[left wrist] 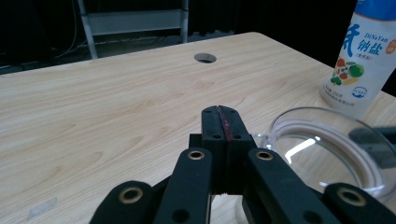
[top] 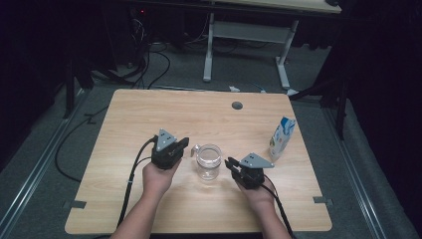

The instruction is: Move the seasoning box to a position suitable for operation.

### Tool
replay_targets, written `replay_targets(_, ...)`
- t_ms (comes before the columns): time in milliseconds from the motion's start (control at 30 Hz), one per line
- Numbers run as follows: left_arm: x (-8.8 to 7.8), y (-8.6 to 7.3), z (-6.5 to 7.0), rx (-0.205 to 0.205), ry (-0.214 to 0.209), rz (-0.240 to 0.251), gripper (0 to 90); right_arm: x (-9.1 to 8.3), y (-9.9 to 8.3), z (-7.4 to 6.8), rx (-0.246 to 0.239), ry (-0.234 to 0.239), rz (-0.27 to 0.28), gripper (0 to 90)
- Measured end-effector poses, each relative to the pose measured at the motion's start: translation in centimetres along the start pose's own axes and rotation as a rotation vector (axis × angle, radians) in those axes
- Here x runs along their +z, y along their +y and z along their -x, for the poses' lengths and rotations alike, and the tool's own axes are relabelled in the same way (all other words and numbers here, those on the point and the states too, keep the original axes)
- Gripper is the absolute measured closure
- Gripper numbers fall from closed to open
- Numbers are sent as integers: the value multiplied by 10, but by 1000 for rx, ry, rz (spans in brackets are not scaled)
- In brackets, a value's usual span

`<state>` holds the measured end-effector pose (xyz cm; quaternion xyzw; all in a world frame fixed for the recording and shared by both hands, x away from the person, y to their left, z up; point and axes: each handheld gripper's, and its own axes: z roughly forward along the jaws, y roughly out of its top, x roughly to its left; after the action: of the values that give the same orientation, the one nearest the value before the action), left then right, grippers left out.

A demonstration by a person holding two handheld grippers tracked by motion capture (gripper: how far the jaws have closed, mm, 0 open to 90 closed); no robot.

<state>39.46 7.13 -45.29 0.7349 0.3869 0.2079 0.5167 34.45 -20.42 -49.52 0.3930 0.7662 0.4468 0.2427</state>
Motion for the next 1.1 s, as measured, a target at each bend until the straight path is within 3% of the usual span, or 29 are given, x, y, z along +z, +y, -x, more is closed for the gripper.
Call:
replay_targets(100,5,1,4,-12,-7,12,900,-1,-3,3,18,-3,-2,899)
replay_targets(233,10,1,10,22,4,6,900,-2,-2,2,19,-1,12,899)
replay_targets(400,15,-1,13,24,-6,6,900,-3,0,2,29,3,21,899)
replay_targets(700,20,-5,15,33,-7,-10,900,-4,2,-1,22,14,30,899)
replay_targets(1100,20,-8,16,23,-4,14,900,-6,4,-4,18,20,42,898)
